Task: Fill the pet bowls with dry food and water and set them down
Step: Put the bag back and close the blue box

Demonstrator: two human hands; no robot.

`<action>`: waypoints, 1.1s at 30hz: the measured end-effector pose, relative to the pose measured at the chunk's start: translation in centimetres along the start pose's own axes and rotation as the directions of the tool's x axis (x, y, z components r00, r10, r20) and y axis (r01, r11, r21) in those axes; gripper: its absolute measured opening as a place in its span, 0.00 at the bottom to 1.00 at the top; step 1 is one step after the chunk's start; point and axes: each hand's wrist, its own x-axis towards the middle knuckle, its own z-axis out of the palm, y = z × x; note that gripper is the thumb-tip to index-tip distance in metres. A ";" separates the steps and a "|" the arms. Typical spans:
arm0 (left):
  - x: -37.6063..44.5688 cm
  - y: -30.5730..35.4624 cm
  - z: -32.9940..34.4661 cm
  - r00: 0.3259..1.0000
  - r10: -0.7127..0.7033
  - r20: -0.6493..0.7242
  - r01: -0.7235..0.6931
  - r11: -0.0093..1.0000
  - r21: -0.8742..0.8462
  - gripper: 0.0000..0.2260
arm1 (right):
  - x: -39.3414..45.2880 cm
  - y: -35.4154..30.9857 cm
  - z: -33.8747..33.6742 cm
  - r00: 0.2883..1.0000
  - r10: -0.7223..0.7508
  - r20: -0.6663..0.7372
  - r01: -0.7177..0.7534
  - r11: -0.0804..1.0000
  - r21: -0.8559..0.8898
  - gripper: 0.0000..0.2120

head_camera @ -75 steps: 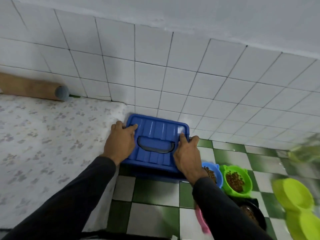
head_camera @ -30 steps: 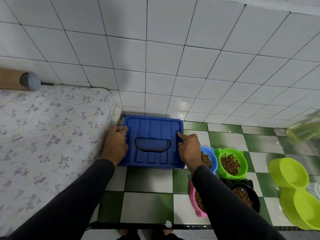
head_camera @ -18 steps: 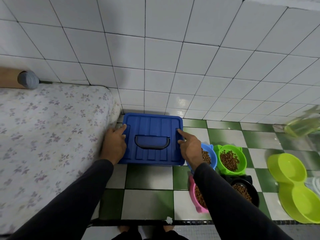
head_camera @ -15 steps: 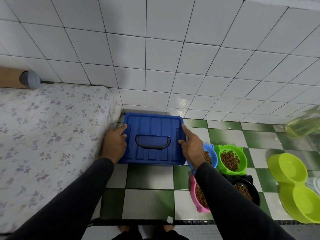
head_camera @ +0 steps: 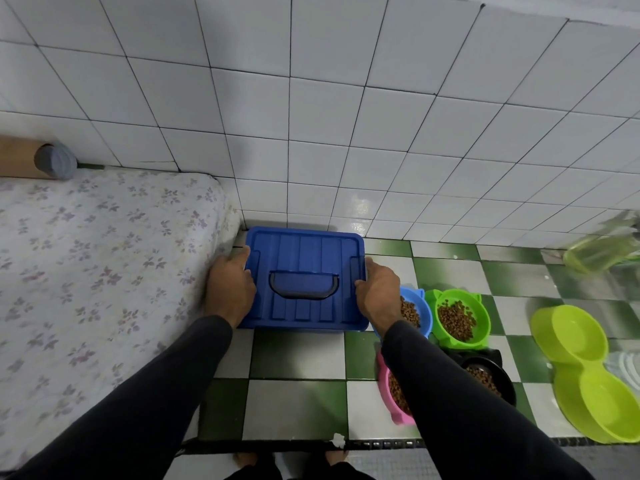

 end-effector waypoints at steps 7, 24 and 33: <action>0.3 -0.1 0.0 0.999 0.038 0.010 -0.038 0.996 0.082 0.22 | 0.0 -0.2 0.0 0.996 0.069 -0.057 -0.058 0.982 0.180 0.20; 0.1 -0.2 0.0 1.000 -0.027 -0.004 0.027 0.997 -0.079 0.22 | 1.5 1.1 -0.8 0.959 0.190 0.209 -0.276 0.785 0.554 0.11; -0.4 0.6 0.6 0.999 -0.031 0.029 0.026 0.988 0.150 0.26 | 0.4 -0.4 0.1 0.999 0.032 -0.023 -0.033 0.999 -0.028 0.02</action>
